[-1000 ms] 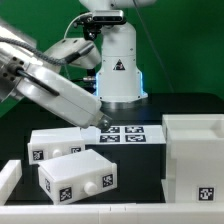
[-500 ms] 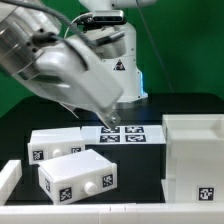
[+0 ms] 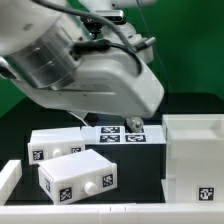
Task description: Assemble drawer
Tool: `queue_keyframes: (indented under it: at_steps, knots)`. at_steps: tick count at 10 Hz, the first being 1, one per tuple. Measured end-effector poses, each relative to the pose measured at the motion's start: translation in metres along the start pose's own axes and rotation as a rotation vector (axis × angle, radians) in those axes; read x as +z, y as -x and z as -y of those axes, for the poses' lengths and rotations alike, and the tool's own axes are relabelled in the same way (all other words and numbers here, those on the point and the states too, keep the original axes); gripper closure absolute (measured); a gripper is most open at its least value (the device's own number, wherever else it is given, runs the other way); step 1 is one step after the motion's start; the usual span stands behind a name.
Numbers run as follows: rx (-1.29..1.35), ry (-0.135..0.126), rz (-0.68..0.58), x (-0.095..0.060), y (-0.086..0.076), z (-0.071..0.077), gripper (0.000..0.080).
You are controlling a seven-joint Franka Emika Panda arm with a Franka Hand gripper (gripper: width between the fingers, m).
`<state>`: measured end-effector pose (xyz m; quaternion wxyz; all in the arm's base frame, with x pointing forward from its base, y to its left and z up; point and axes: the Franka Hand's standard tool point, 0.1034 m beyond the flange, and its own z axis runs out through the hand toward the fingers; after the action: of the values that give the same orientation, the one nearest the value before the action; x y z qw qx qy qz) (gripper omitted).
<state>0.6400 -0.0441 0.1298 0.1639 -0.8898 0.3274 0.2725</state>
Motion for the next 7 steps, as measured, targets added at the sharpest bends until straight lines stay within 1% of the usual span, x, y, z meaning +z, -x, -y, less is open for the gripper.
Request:
queue_keyframes:
  at_steps: [1, 2, 3, 4, 5, 6, 7]
  knots:
    - [-0.015, 0.022, 0.005, 0.002, 0.001, 0.002, 0.015]
    - [-0.096, 0.116, 0.049, 0.007, 0.002, -0.012, 0.015]
    - [-0.188, 0.221, 0.102, 0.008, -0.001, -0.022, 0.015]
    - [-0.315, 0.264, 0.088, 0.006, -0.008, -0.017, 0.015]
    - [-0.401, 0.324, 0.083, 0.008, -0.005, -0.017, 0.015]
    - [-0.441, 0.37, 0.078, 0.012, -0.002, -0.016, 0.015]
    - [-0.449, 0.382, 0.07, 0.015, 0.005, -0.011, 0.015]
